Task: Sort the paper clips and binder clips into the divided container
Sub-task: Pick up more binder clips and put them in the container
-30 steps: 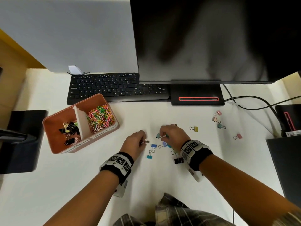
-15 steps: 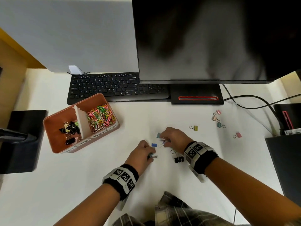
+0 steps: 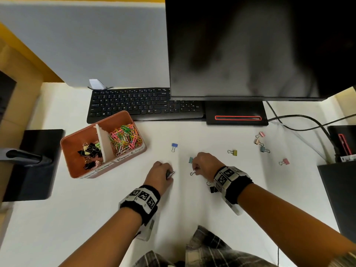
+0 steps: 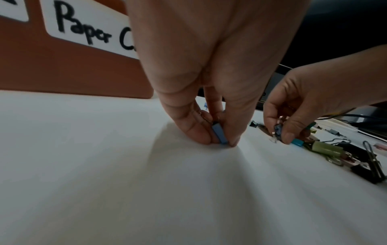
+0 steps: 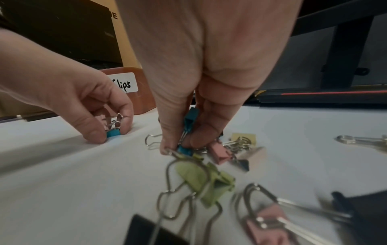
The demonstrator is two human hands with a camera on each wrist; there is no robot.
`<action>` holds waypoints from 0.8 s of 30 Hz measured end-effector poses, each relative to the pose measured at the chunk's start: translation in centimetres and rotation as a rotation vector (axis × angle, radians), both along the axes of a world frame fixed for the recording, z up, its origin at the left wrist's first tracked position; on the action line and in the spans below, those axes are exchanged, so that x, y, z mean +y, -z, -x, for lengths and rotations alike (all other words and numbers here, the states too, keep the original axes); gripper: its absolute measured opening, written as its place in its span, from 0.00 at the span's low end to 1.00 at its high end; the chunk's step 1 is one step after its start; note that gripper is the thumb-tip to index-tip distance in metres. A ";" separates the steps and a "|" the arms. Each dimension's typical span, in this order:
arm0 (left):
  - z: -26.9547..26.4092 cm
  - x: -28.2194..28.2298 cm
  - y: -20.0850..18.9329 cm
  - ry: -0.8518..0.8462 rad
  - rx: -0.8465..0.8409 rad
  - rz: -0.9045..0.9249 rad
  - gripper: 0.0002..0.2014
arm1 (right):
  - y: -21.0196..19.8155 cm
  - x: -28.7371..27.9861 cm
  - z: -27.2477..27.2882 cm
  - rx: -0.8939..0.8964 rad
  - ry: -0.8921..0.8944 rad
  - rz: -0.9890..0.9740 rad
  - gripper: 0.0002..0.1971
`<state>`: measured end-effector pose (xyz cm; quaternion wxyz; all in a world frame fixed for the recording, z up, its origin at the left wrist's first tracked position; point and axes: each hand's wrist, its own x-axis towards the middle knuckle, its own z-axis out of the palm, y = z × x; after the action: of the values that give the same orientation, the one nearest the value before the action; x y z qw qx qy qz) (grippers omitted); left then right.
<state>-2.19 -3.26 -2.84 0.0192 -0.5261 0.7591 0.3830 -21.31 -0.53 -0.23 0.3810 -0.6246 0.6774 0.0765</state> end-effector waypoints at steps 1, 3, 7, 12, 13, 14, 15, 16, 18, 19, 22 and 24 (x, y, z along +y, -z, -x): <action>-0.1 -0.1 0.0 0.002 0.001 -0.013 0.10 | -0.1 -0.1 -0.1 0.005 -0.007 0.000 0.10; -0.4 -0.2 -0.1 0.011 0.006 -0.035 0.09 | -0.4 -0.1 -0.2 0.012 -0.019 -0.004 0.10; -2.4 -0.6 -2.3 -0.002 0.064 -0.039 0.08 | -2.1 -0.7 -1.1 -0.049 0.002 0.057 0.08; -9.0 -3.4 -8.4 -0.225 0.233 0.079 0.12 | -6.6 -4.7 -7.4 -0.211 -0.064 0.290 0.08; -10.6 -4.3 -9.4 -0.300 0.243 0.122 0.13 | -7.4 -5.8 -9.2 -0.261 -0.072 0.340 0.08; -12.6 -5.4 -10.2 -0.397 0.262 0.156 0.13 | -8.1 -7.1 -11.5 -0.311 -0.089 0.387 0.08; -14.1 -6.3 -10.9 -0.476 0.276 0.187 0.12 | -8.7 -8.3 -13.5 -0.343 -0.100 0.421 0.08; -15.4 -7.1 -11.4 -0.542 0.258 0.198 0.12 | -9.1 -9.4 -15.6 -0.363 -0.103 0.446 0.08; -17.4 -8.4 -11.7 -0.641 0.285 0.151 0.09 | -9.8 -11.2 -19.4 -0.394 -0.067 0.451 0.11; -18.1 -8.9 -11.8 -0.690 0.331 0.084 0.08 | -10.0 -11.7 -20.9 -0.421 -0.039 0.441 0.14; -18.5 -9.5 -11.7 -0.751 0.296 -0.097 0.24 | -9.6 -11.7 -22.0 -0.489 0.005 0.445 0.21; -17.7 -9.2 -12.2 -0.624 0.175 -0.011 0.25 | -8.7 -10.5 -20.2 -0.459 -0.044 0.470 0.20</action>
<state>15.48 -12.43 9.37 -0.1617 -0.6982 0.5580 0.4183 -1.09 -11.04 8.46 0.3674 -0.7108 0.5594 -0.2164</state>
